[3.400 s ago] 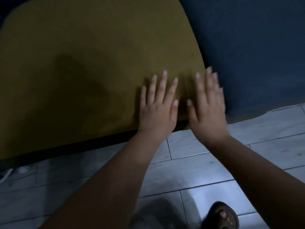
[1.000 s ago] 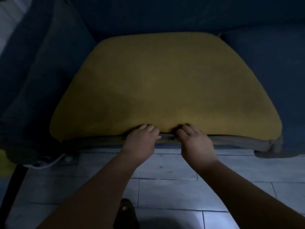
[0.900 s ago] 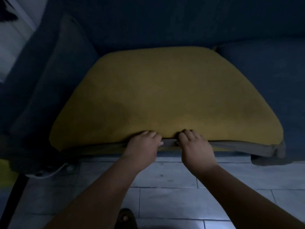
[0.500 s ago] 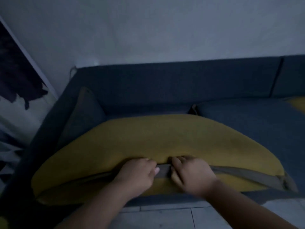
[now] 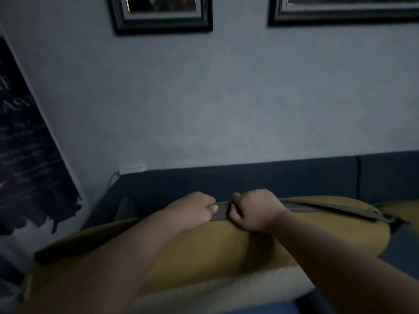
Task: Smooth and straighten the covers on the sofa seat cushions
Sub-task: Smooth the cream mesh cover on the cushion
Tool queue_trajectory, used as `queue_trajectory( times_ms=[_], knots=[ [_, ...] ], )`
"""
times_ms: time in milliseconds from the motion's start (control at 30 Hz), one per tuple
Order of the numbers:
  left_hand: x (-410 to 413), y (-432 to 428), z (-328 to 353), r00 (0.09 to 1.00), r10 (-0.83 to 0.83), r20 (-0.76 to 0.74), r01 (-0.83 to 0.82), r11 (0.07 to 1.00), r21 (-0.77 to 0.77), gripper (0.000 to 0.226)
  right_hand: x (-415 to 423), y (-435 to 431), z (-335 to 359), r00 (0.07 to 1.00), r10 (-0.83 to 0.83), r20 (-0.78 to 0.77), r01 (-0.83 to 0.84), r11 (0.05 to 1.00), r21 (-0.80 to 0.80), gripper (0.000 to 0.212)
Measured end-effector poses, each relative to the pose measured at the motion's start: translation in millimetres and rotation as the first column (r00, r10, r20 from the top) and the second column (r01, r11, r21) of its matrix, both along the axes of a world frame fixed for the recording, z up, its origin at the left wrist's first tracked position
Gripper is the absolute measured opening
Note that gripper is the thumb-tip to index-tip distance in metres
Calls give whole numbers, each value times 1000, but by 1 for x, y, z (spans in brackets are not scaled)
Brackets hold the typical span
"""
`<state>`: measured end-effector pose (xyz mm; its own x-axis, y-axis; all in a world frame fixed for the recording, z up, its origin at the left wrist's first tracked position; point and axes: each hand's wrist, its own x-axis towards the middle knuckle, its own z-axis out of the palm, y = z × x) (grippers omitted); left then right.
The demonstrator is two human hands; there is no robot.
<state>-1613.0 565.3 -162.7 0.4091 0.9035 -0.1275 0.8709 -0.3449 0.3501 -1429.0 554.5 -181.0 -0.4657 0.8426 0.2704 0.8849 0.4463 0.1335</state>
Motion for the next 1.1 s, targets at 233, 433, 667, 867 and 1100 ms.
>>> queue_trajectory(
  times_ms=[233,433,667,867,1100],
  knots=[
    [1,50,55,997,26,-79,-17,994,106,34,5,67,49,996,82,-36,-79,994,80,28],
    [-6,116,8,973,128,-194,-96,982,165,30,-15,140,12,1000,19,-17,-22,989,-149,33],
    [-54,206,-96,951,299,-81,-267,924,273,30,-74,234,-69,996,-41,-75,16,950,-311,27],
    [-32,307,-128,989,137,-61,-123,971,204,30,-46,328,-102,986,-167,-27,143,908,-393,20],
    [14,418,-154,989,137,-56,-128,982,141,28,-6,423,-133,938,-328,-108,264,883,-389,21]
  ],
)
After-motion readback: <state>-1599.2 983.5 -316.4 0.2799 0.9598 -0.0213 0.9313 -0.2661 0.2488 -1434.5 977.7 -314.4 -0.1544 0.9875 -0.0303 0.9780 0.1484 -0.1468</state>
